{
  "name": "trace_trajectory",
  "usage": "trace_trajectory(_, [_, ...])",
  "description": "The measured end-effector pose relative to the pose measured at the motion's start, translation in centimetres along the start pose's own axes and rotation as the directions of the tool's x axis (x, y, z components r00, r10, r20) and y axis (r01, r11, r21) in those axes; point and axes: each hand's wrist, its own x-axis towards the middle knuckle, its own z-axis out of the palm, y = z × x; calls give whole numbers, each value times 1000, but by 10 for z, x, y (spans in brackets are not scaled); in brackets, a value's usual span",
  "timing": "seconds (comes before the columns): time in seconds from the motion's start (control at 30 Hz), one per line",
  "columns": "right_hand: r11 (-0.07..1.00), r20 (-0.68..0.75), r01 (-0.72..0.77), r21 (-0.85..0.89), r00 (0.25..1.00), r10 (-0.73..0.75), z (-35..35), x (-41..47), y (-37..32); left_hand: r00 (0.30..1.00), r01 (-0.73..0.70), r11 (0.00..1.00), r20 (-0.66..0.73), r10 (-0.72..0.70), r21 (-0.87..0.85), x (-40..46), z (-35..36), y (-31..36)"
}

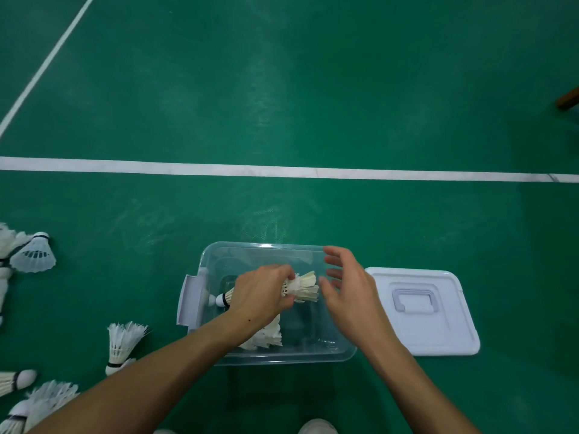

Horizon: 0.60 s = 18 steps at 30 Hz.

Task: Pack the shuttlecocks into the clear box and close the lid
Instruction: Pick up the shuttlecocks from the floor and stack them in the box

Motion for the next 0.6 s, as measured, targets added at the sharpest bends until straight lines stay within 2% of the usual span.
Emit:
trace_trajectory(0.17, [992, -51, -16, 124, 998, 23, -21, 1, 8, 999, -28, 1000, 43, 28, -6, 8, 16, 2])
trace_trajectory(0.33, [992, -69, -8, 127, 997, 16, -17, 4, 11, 993, -52, 996, 104, 59, -67, 9, 19, -2])
trace_trajectory(0.47, [994, -78, 12, 109, 997, -4, -12, 7, 9, 997, -71, 992, -41, 67, -108, 0, -14, -1])
trace_trajectory(0.6, [990, -79, 63, 124, 995, -53, -7, 10, -2, 974, -69, 931, -224, -13, -357, -17, -67, -11])
